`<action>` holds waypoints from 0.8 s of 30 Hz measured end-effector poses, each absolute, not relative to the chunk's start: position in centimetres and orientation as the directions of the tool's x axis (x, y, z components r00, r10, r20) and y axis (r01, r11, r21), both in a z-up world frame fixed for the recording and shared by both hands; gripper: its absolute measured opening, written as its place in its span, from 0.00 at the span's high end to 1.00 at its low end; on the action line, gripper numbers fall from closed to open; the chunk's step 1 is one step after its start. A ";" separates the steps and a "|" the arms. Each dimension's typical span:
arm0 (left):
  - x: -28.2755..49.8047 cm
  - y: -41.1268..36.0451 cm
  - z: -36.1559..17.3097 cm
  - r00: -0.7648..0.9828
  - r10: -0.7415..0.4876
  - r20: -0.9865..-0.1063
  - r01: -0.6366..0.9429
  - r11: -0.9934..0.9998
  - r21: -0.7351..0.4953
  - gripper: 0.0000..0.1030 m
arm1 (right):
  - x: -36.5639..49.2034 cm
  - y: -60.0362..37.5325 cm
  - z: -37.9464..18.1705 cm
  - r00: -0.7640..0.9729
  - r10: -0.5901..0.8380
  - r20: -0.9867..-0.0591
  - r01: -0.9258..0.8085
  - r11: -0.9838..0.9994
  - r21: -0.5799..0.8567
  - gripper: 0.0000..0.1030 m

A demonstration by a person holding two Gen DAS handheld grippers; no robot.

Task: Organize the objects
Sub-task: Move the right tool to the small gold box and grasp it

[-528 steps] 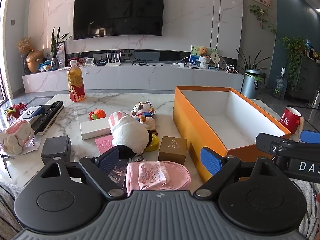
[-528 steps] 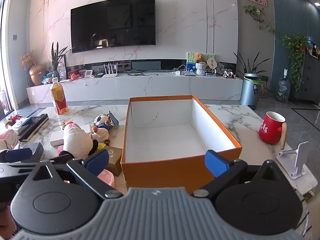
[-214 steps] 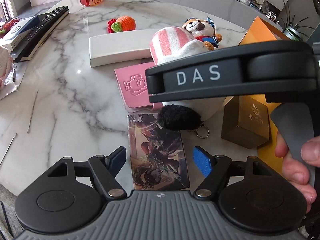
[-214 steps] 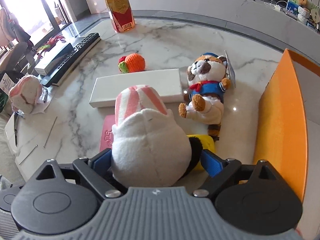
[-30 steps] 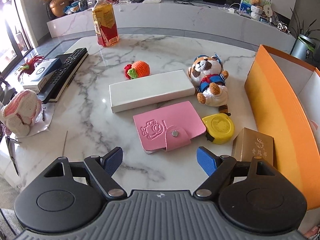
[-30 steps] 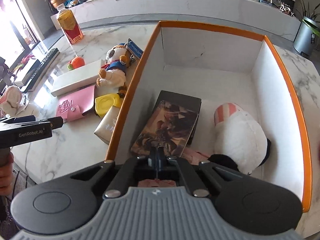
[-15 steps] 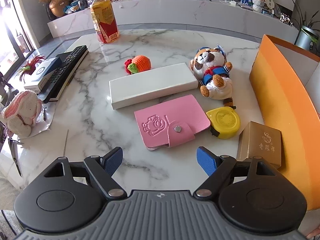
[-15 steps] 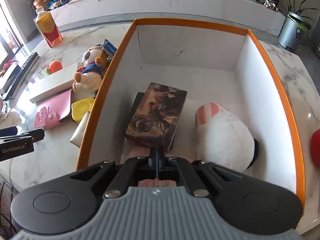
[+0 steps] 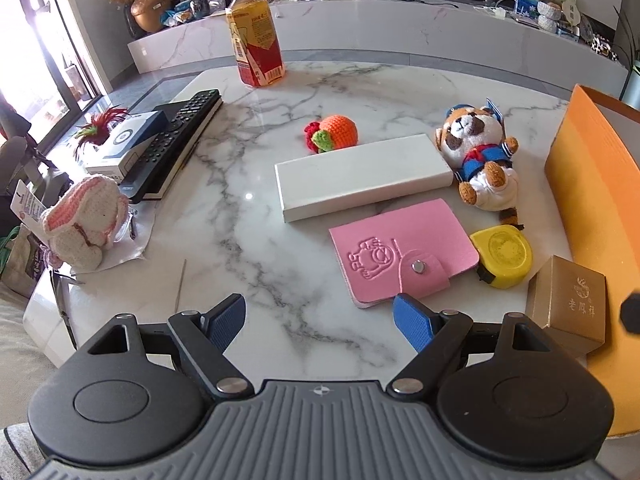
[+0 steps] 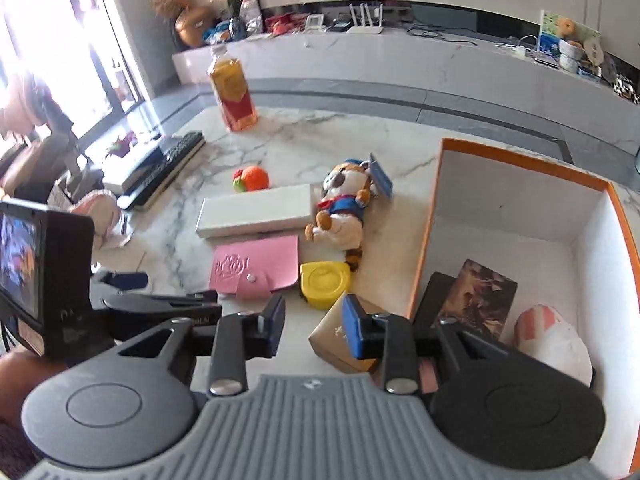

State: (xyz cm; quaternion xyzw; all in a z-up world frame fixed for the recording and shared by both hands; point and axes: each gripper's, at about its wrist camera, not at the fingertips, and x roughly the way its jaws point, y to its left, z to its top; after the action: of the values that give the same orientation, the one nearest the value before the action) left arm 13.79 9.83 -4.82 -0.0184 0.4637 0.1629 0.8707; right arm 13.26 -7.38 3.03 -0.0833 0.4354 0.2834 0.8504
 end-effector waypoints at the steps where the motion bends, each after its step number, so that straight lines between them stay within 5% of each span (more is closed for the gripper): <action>1: 13.8 10.1 -4.8 0.518 0.274 -0.810 -0.313 0.943 0.118 0.07 | 13.5 -7.0 2.7 0.427 0.399 -0.812 -0.584 0.807 0.089 0.55; 10: 14.5 10.8 -5.8 0.503 0.197 -0.841 -0.308 0.951 0.039 0.07 | 16.7 -3.0 -1.5 0.311 0.168 -0.936 -0.834 0.521 -0.183 0.55; 16: 15.2 10.4 -6.7 0.487 0.158 -0.859 -0.307 0.952 0.001 0.07 | 18.5 -0.8 -3.1 0.289 0.056 -0.956 -0.902 0.351 -0.253 0.23; 24: 15.8 11.4 -7.6 0.441 0.175 -0.880 -0.360 0.933 0.005 0.07 | 19.7 1.2 -5.7 0.245 -0.017 -0.969 -0.934 0.266 -0.241 0.21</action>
State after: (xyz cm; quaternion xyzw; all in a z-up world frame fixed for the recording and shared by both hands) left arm 15.77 11.40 -7.60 -0.0918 0.5042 0.1585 0.8440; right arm 19.74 1.20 -5.72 -0.4823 0.4929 0.3668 0.6244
